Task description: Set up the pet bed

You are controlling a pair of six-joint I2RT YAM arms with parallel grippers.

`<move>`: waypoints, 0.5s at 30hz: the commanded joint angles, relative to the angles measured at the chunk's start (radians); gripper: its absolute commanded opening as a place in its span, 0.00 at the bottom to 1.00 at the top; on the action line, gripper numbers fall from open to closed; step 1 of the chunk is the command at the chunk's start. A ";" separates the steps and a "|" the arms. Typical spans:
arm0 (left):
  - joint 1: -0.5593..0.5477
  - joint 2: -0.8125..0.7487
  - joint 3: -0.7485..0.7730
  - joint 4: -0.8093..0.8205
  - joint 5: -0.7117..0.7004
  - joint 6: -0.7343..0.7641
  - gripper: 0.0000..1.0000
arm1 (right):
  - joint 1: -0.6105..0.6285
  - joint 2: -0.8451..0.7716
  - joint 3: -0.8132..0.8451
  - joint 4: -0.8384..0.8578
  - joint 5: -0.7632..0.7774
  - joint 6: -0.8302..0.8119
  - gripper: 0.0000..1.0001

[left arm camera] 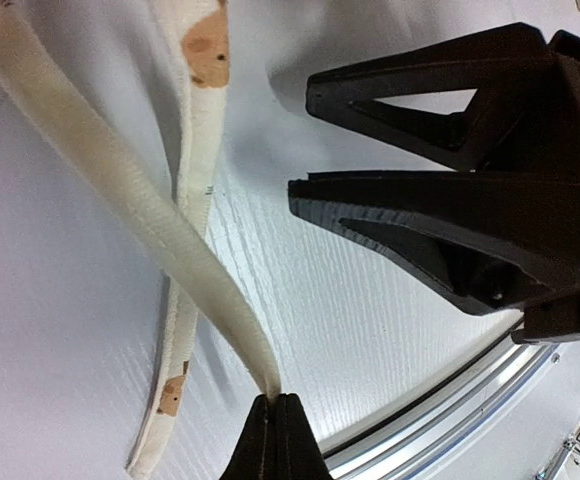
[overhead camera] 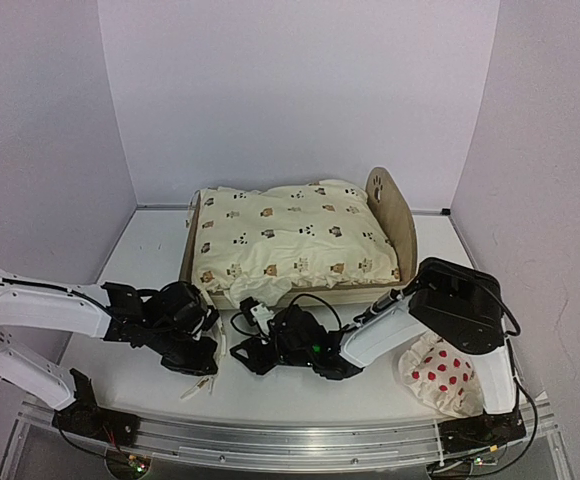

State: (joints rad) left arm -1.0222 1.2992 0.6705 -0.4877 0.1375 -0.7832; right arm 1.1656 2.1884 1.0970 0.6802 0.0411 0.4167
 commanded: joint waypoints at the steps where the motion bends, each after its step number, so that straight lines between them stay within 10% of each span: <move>1: -0.005 0.039 -0.007 0.081 0.052 0.018 0.02 | -0.004 -0.082 -0.026 0.015 0.021 -0.027 0.39; 8: -0.004 0.095 -0.001 0.081 0.067 0.027 0.09 | -0.004 -0.095 -0.039 0.010 0.033 -0.034 0.40; 15: -0.004 0.051 0.081 -0.100 -0.049 0.013 0.50 | -0.004 -0.096 -0.035 0.006 0.035 -0.042 0.41</move>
State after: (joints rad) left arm -1.0222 1.3922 0.6797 -0.4844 0.1560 -0.7666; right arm 1.1656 2.1415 1.0637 0.6785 0.0581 0.3917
